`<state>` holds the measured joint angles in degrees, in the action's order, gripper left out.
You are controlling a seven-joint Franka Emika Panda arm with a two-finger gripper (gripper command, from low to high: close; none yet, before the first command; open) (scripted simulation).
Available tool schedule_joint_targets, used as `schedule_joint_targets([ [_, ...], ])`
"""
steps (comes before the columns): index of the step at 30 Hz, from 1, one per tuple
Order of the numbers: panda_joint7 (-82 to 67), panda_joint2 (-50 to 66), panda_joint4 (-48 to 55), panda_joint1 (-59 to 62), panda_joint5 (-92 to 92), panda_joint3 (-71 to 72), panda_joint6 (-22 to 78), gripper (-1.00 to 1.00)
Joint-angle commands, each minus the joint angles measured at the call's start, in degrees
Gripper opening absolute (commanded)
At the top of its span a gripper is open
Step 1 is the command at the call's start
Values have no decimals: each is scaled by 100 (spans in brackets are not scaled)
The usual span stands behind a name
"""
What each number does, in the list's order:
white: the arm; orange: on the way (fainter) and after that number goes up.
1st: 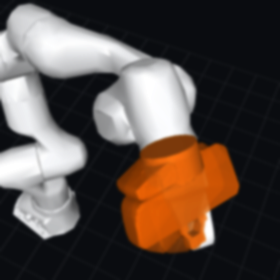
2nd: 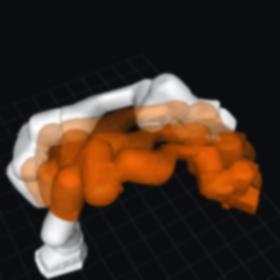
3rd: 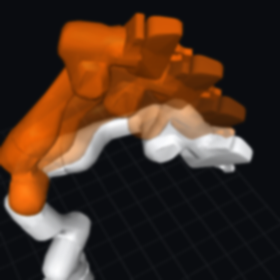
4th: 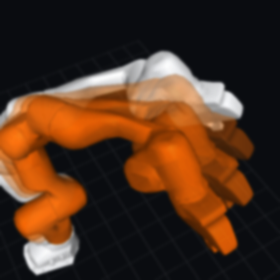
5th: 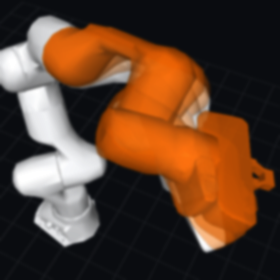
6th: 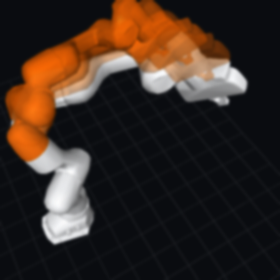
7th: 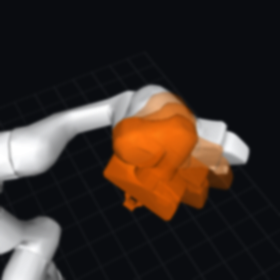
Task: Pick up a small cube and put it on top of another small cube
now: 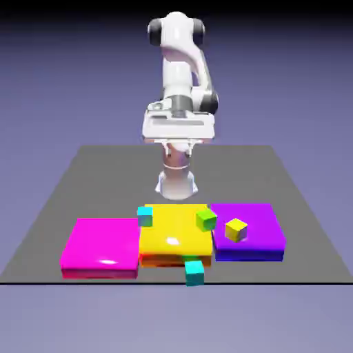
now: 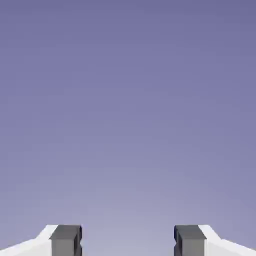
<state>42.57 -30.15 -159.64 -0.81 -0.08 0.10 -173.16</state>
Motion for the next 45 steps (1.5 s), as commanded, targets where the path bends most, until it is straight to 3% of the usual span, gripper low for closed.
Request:
schedule_joint_targets([
  [1, 9, 208, 113, -10, -6, 9, 70, 0],
  [25, 223, 5069, 2758, -247, -156, 208, 1716, 0],
  [32, 269, 6128, 3046, -310, -215, 132, 946, 0],
  [33, 269, 6128, 3046, -310, -215, 132, 946, -100],
  [45, 1044, 3845, 2061, 424, -85, 315, 2252, -100],
])
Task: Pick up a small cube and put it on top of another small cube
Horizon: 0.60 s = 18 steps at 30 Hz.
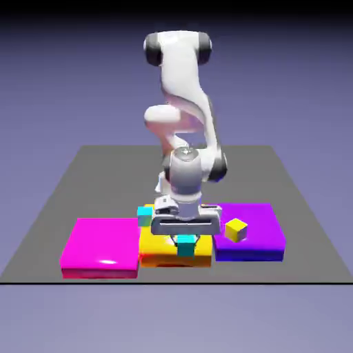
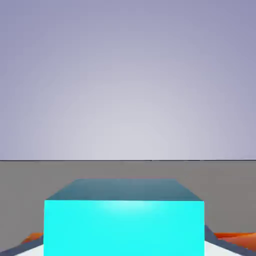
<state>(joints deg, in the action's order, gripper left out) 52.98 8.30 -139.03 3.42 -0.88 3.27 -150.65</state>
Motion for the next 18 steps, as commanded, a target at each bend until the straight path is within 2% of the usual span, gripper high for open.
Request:
schedule_joint_targets([
  [1, 143, -208, -118, 115, 8, 16, 92, -100],
  [14, 1953, -2907, -1655, 1596, 164, 252, 1274, -100],
  [16, 2047, -3048, -1735, 1673, 172, 264, 1335, -100],
  [18, 2096, -2653, -1839, 1697, 109, 276, 838, -100],
])
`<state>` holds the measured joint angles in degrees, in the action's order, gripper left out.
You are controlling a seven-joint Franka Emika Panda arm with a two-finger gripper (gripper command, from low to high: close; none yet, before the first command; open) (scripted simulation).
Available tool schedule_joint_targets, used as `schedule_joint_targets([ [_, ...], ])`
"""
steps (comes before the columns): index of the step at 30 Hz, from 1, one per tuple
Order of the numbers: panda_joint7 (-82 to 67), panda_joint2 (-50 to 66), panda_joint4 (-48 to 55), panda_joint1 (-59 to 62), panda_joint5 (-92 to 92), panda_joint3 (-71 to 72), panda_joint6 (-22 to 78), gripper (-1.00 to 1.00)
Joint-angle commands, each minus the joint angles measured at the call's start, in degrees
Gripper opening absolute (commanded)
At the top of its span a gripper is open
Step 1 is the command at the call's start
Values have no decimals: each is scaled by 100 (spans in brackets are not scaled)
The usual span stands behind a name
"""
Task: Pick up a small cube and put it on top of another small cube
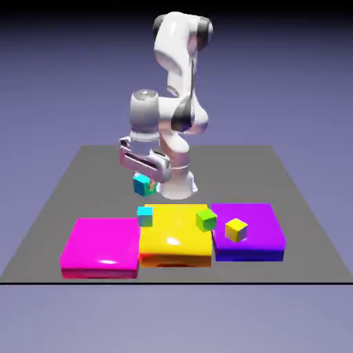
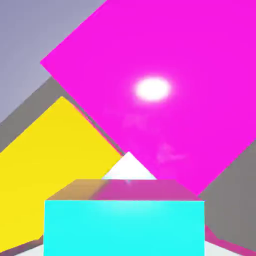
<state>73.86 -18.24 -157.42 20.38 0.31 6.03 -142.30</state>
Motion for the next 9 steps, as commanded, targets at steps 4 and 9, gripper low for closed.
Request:
schedule_joint_targets([
  [4, 92, 681, -180, 41, -119, 21, -856, -100],
  [9, 19, 89, -24, 6, -25, 3, -109, 100],
])
